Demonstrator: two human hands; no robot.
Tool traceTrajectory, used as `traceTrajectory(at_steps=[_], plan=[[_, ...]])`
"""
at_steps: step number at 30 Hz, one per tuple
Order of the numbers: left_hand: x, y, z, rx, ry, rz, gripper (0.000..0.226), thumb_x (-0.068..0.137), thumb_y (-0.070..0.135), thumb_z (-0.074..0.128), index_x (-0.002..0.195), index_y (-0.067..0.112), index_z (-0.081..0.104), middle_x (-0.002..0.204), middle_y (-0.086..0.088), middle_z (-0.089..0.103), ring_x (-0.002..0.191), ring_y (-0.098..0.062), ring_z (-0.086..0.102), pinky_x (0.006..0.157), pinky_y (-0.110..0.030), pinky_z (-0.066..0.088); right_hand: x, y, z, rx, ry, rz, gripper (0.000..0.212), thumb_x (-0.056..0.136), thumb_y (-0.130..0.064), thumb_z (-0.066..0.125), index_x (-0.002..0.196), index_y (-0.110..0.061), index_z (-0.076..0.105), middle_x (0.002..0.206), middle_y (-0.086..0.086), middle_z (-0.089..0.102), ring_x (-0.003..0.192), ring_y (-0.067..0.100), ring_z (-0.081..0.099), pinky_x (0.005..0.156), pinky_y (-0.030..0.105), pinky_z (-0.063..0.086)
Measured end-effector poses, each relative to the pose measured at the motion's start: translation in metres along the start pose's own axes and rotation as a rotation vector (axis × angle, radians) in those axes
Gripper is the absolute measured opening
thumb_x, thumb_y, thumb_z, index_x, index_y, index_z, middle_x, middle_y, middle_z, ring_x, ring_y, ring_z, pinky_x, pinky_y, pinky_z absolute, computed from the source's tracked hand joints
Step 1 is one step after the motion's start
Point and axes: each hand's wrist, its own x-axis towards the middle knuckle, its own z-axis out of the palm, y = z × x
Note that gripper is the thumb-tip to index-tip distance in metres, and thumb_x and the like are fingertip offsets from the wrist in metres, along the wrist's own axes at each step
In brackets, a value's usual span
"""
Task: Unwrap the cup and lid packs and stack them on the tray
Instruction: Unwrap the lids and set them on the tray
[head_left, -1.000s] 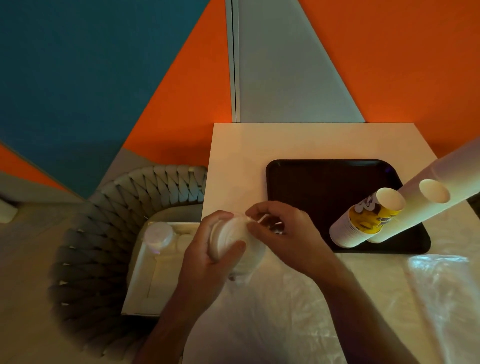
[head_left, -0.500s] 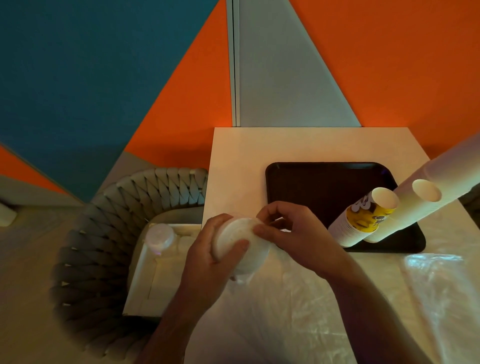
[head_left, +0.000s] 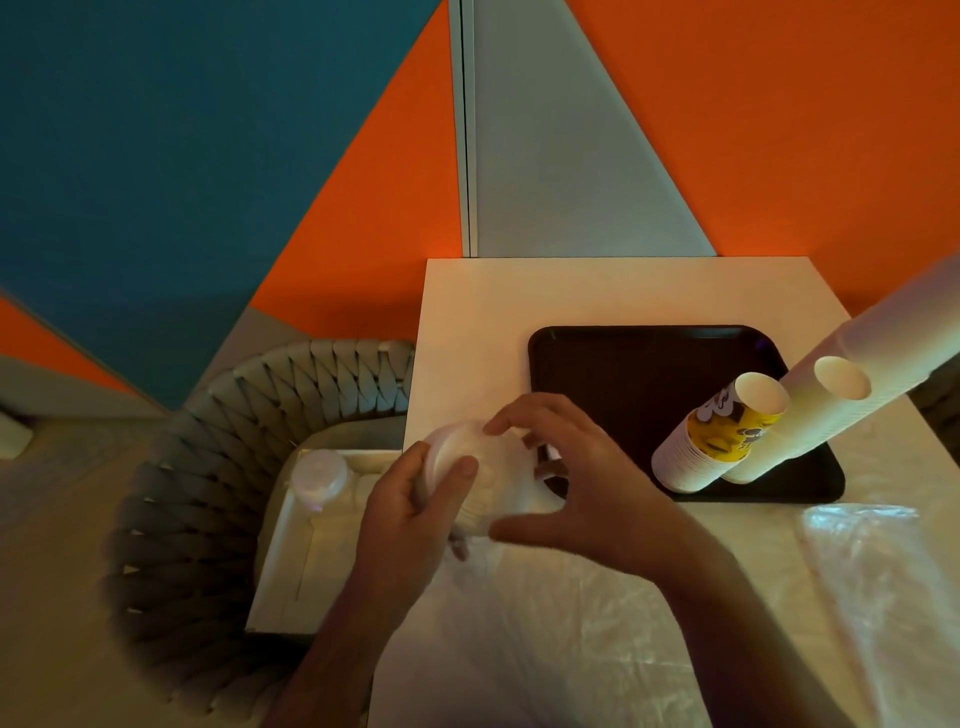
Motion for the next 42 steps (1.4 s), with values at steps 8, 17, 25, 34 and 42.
traceTrajectory(at_steps=[8,17,25,34,42], plan=[[-0.003,-0.001,0.0,-0.061,-0.076,0.014,0.036,0.081,0.045,0.052,0.1,0.016,0.063,0.071,-0.002,0.068,0.057,-0.012,0.064,0.048,-0.024,0.053,-0.002,-0.002,0.008,-0.111,0.078,0.001,0.074,0.065,-0.048,0.091,0.129,-0.039,0.055,0.131,-0.031,0.047,0.119,-0.006,0.046,0.088,0.016,0.053],[0.0,-0.005,-0.005,-0.015,-0.189,0.045,0.027,0.085,0.035,0.055,0.104,0.019,0.063,0.089,-0.008,0.07,0.076,-0.017,0.07,0.057,-0.026,0.058,-0.002,-0.008,-0.005,0.245,-0.018,0.219,0.063,0.063,-0.059,0.082,0.12,-0.044,0.06,0.106,-0.048,0.047,0.112,-0.001,0.057,0.088,0.026,0.059],[0.002,-0.003,-0.005,-0.001,-0.203,0.067,0.02,0.086,0.034,0.055,0.092,0.018,0.066,0.092,-0.012,0.065,0.075,-0.017,0.07,0.057,-0.025,0.058,0.005,-0.005,-0.003,0.143,0.048,0.236,0.06,0.062,-0.056,0.089,0.113,-0.046,0.06,0.117,-0.027,0.06,0.11,0.001,0.059,0.084,0.03,0.06],[0.007,-0.005,-0.008,-0.037,-0.231,0.054,0.025,0.086,0.03,0.058,0.096,0.009,0.068,0.102,-0.018,0.062,0.085,-0.022,0.069,0.058,-0.03,0.059,0.007,-0.001,-0.002,0.215,0.082,0.241,0.052,0.062,-0.052,0.09,0.105,-0.041,0.064,0.113,-0.027,0.063,0.105,0.001,0.061,0.078,0.024,0.059],[0.007,0.0,-0.008,-0.063,-0.185,-0.001,0.026,0.084,0.03,0.062,0.094,0.006,0.066,0.097,-0.015,0.065,0.075,-0.019,0.069,0.057,-0.026,0.057,0.009,0.005,-0.005,0.276,0.124,0.257,0.042,0.068,-0.045,0.089,0.103,-0.04,0.067,0.113,-0.021,0.066,0.106,0.007,0.064,0.081,0.03,0.06]])
